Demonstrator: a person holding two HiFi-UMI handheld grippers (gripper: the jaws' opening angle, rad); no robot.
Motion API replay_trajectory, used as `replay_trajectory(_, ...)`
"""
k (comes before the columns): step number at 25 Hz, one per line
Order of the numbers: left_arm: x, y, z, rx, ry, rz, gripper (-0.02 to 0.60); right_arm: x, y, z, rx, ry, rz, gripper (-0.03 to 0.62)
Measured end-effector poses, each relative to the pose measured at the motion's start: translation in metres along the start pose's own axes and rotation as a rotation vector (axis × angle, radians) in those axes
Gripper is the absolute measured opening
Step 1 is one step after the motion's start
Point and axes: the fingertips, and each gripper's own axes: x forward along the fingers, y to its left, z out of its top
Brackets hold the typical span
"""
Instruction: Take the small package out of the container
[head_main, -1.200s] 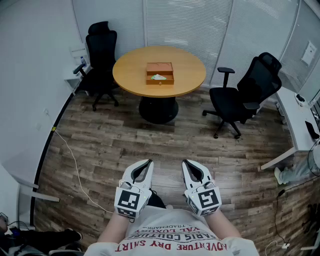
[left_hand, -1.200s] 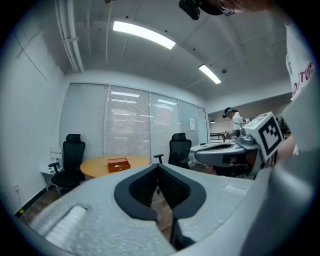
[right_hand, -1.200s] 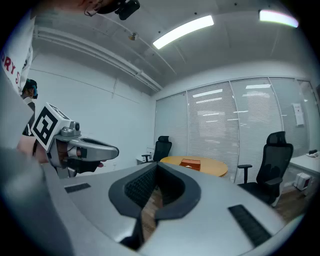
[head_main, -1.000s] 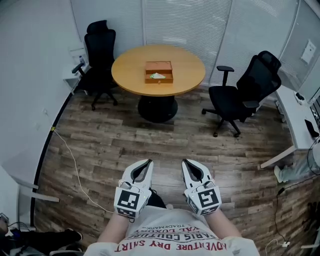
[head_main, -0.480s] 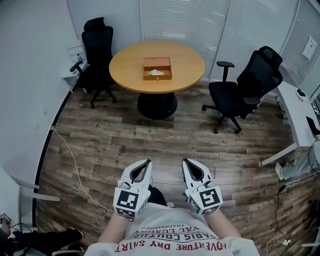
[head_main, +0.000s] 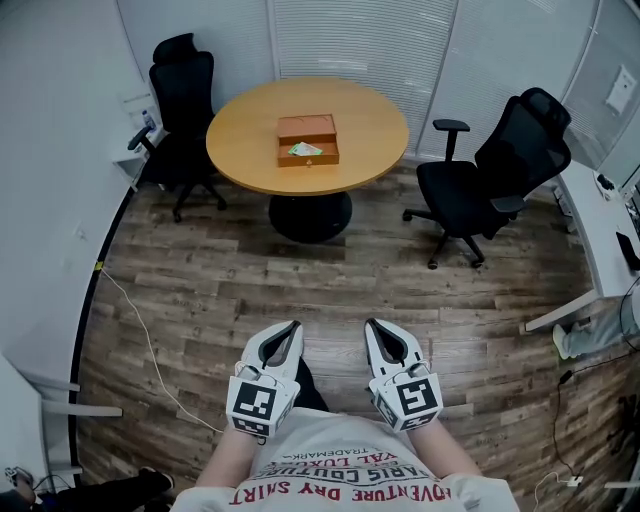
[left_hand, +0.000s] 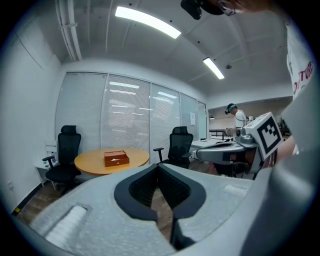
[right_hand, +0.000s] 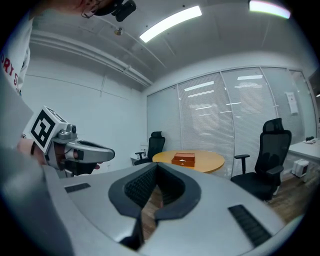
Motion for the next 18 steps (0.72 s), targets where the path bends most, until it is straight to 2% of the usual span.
replay_trajectory(10,0.094,0.101,0.023,-0.042,-0.008,-0.06,0.012,0.119,-0.04,0.016,0.019,0.073,-0.073,0.008)
replay_trajectory(18,0.158,0.229,0.047,-0.072,-0.029,-0.095,0.012,0.246,-0.051,0.039,0.036,0.115,-0.152,0.008)
